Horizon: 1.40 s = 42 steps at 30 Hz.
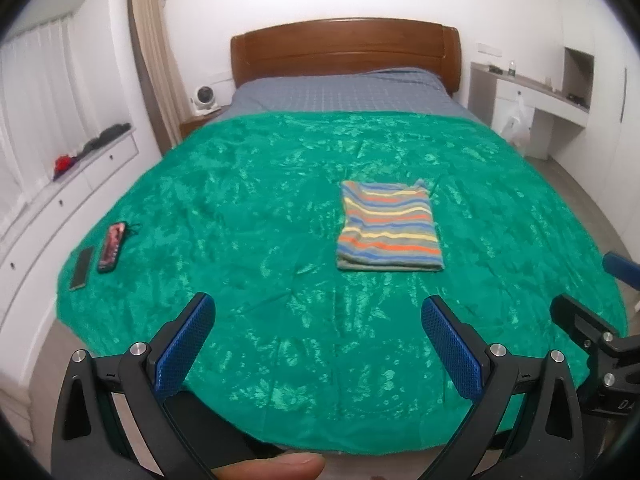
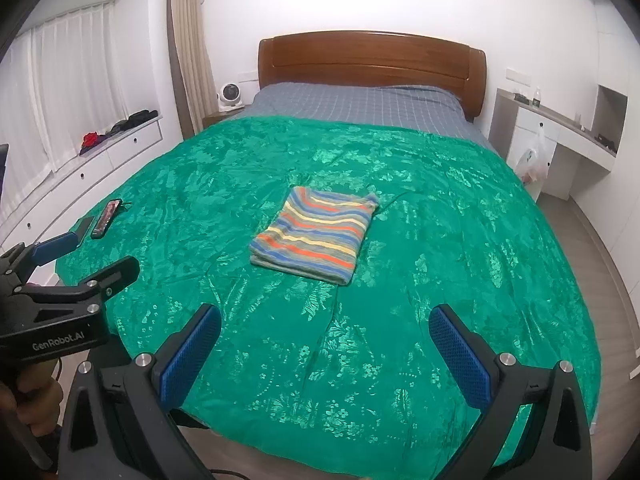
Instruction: Fold small clothes
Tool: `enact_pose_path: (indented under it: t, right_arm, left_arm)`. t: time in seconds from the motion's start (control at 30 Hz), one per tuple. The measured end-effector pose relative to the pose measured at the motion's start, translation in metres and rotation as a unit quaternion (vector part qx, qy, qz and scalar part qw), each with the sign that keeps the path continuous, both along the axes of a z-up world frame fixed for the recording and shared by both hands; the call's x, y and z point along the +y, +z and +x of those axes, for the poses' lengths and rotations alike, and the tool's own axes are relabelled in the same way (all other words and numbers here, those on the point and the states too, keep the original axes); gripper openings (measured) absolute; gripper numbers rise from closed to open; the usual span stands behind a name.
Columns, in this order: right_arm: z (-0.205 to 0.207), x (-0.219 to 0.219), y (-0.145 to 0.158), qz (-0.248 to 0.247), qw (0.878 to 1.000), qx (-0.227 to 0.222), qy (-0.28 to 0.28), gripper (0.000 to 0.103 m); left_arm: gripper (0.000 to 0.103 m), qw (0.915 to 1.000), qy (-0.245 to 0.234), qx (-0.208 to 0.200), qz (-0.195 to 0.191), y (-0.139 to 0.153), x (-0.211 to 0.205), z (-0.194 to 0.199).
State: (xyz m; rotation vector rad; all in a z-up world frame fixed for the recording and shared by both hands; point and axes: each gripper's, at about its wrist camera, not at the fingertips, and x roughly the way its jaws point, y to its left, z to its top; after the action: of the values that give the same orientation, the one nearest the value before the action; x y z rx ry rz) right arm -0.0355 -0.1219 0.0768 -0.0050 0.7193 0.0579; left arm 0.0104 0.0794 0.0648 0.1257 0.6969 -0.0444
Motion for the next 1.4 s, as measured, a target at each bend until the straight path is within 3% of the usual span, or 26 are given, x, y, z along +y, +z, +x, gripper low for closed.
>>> enact_pose_path:
  t: [0.2,0.8,1.2,1.4]
  right_arm:
    - [-0.001,0.007,0.002,-0.001,1.000,0.004,0.009,0.103]
    - [-0.002,0.012,0.003,-0.047,0.999,0.018,-0.016,0.102]
    - [0.002,0.008,-0.003,-0.080,0.996,0.026,-0.036,0.102]
    - [0.002,0.010,-0.003,-0.086,0.995,0.027,-0.039,0.102]
  left_arm:
    - [0.103,0.9997,-0.002,-0.004,0.022,-0.003,-0.007,-0.003]
    - [0.103,0.9998,-0.006,0.018,-0.005,-0.008,-0.002,0.002]
    - [0.103,0.9997,-0.002,0.005,0.022,-0.008,-0.010,0.000]
    - [0.103,0.9999,-0.006,0.002,0.014,-0.007,-0.011,0.000]
